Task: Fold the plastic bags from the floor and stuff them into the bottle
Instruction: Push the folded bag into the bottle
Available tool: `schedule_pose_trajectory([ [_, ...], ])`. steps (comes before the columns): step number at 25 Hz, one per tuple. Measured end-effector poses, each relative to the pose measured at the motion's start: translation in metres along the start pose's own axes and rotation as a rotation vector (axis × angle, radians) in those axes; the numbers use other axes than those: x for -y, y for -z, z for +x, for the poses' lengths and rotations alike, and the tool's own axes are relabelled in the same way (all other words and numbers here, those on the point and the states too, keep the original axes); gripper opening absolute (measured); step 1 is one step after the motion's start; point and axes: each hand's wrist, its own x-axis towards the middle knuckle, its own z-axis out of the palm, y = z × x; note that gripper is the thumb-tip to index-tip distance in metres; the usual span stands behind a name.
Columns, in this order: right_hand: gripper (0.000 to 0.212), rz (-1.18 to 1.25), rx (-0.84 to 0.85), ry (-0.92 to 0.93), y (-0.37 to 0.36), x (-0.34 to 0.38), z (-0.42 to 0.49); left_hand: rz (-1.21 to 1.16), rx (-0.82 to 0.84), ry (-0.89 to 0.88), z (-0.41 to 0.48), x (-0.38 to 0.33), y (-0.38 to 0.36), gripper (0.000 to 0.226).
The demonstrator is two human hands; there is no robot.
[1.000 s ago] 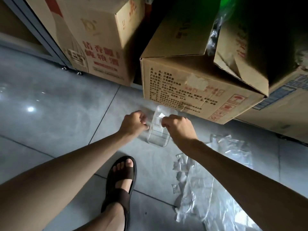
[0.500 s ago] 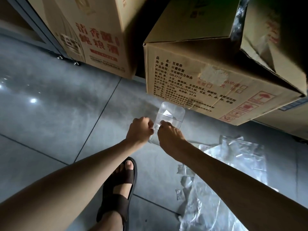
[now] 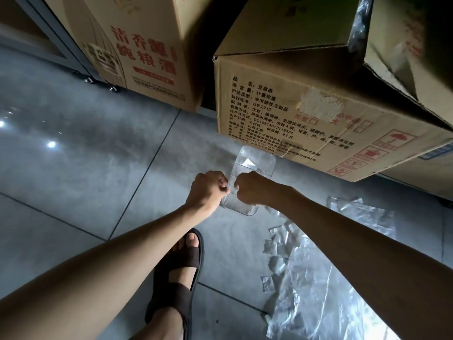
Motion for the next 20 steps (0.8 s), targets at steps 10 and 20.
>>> schedule_pose_trajectory([
  [10,0.021,-0.193,-0.134,0.111,0.013,-0.014,-0.029,0.033,-0.004,-0.021,0.001,0.003,0.001,0.008],
  [20,0.040,-0.132,0.112,0.035,-0.001,-0.006,0.011,-0.019,-0.001,0.011,0.002,0.004,-0.002,0.015],
])
